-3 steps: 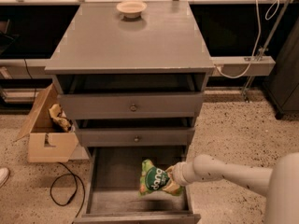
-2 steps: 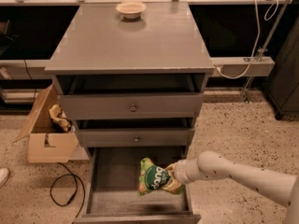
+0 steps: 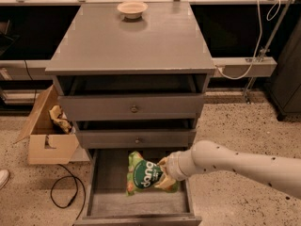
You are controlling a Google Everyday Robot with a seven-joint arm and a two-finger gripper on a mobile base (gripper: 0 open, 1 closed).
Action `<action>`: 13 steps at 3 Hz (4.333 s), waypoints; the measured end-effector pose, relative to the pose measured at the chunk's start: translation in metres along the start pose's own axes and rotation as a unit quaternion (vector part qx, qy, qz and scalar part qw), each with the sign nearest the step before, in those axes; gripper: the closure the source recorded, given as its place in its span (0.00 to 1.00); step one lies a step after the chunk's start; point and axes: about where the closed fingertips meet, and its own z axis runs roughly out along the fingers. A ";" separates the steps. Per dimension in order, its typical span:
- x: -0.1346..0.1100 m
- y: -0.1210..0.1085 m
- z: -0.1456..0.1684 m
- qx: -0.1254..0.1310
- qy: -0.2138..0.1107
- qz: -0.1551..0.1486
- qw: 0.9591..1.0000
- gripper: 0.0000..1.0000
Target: Pick green rice chip bag from bottom drawer and place on counter
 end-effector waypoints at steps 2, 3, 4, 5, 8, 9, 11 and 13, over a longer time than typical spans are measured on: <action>-0.071 -0.021 -0.059 0.038 0.045 -0.038 0.998 1.00; -0.072 -0.022 -0.061 0.038 0.044 -0.039 0.998 1.00; -0.097 -0.040 -0.092 0.046 0.019 -0.043 0.998 1.00; -0.129 -0.072 -0.136 0.050 -0.004 -0.036 0.998 1.00; -0.206 -0.145 -0.216 0.082 -0.004 -0.039 0.996 1.00; -0.214 -0.157 -0.228 0.098 -0.014 -0.034 0.994 1.00; -0.262 -0.231 -0.293 0.130 -0.029 -0.003 0.991 1.00; -0.258 -0.355 -0.322 0.194 -0.081 0.122 0.970 1.00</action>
Offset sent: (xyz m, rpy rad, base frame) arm -0.0061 0.0163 0.0484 -0.0629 -0.0356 0.0052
